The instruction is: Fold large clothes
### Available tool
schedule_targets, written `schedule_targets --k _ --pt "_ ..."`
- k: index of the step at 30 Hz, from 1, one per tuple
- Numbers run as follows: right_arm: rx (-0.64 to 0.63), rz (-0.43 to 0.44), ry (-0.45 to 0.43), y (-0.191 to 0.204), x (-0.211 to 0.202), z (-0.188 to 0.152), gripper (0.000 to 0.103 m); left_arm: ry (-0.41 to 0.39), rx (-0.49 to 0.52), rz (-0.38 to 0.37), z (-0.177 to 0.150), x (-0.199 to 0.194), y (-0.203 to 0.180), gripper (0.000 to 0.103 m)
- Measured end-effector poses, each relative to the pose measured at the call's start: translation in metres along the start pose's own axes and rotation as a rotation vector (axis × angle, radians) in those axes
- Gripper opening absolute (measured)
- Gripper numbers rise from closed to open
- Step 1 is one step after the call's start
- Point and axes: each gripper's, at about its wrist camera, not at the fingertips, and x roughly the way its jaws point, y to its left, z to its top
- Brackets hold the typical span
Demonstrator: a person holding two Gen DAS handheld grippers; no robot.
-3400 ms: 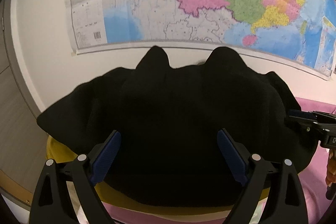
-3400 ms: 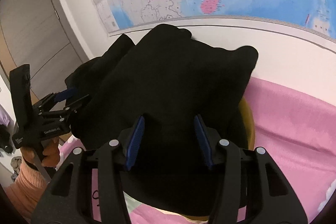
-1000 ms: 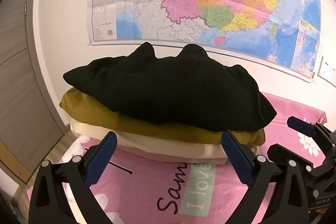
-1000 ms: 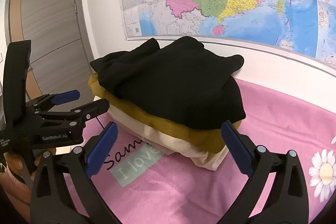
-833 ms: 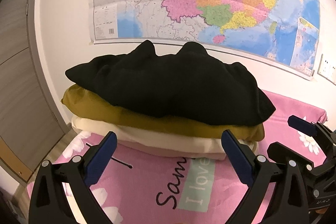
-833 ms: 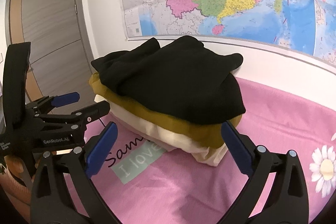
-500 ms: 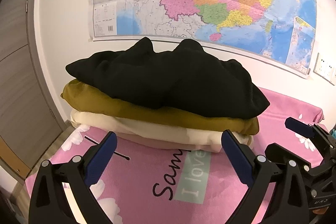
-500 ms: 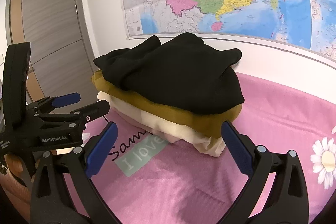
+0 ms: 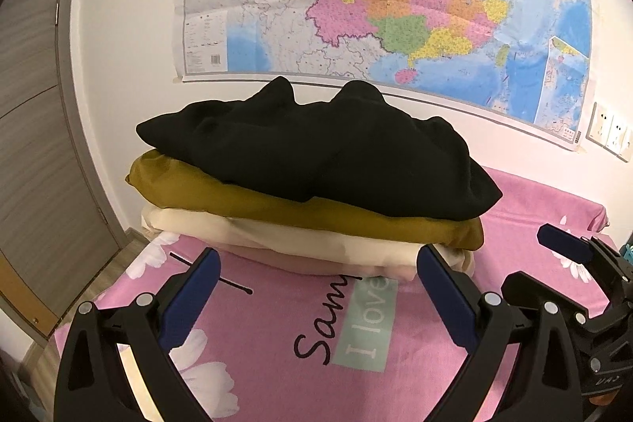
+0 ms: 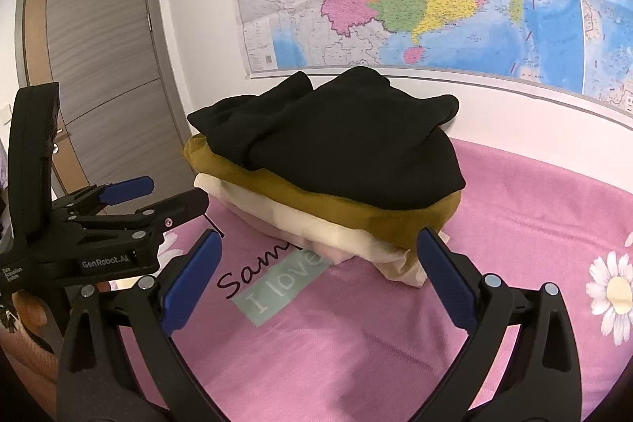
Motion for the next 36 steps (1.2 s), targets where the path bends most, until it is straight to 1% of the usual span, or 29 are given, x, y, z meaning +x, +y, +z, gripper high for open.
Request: schedule_targets --k 18,36 --pt "0.007 0.005 -0.004 0.008 -0.01 -0.01 0.097 -0.01 0.001 -0.005 -0.009 -0.015 -0.001 0.096" --pt "0.01 0.013 -0.002 0.012 -0.014 -0.012 0.097 -0.01 -0.005 0.0 -0.012 -0.021 0.004 0.096"
